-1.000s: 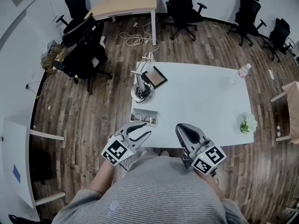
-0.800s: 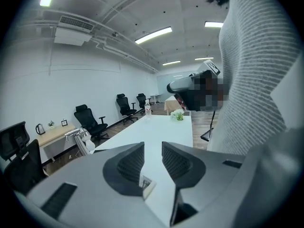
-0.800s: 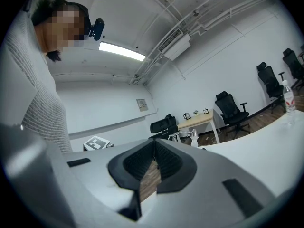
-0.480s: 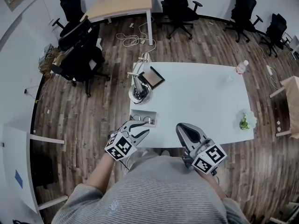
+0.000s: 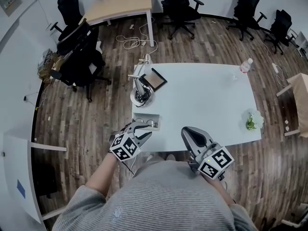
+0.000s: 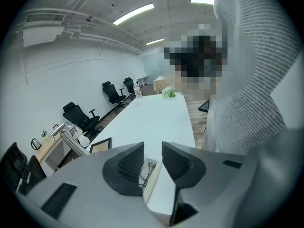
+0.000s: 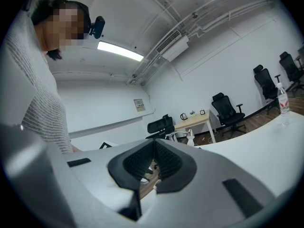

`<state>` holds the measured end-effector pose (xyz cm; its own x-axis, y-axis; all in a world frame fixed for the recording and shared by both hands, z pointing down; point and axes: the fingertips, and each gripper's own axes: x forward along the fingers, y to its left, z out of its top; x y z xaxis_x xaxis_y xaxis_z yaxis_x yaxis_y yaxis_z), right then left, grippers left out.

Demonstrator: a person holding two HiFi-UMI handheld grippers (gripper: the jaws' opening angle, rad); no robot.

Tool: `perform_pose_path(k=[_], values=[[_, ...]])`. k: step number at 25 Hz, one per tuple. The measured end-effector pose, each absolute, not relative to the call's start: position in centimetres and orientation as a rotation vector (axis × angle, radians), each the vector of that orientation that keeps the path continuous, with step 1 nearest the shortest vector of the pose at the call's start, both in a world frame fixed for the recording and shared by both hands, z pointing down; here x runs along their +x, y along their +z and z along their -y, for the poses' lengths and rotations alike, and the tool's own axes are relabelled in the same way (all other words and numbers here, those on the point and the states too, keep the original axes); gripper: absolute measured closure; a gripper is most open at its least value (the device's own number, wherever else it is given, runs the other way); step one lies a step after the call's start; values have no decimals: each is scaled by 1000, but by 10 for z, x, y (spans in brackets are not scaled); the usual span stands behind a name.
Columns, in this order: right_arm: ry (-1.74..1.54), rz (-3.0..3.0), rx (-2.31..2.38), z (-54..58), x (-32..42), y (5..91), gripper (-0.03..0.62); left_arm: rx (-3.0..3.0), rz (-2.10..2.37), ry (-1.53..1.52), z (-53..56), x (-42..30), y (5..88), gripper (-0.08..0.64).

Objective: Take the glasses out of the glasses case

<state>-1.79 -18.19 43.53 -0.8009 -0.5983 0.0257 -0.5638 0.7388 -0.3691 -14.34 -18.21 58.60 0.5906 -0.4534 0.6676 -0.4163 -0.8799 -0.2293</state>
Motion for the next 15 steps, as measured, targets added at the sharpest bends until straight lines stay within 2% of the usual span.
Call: perform_pose_path(k=[15], values=[[-554,-2803,-1033,183,-5,436,575,-2578,-516,-1440,192,-144,631,442]])
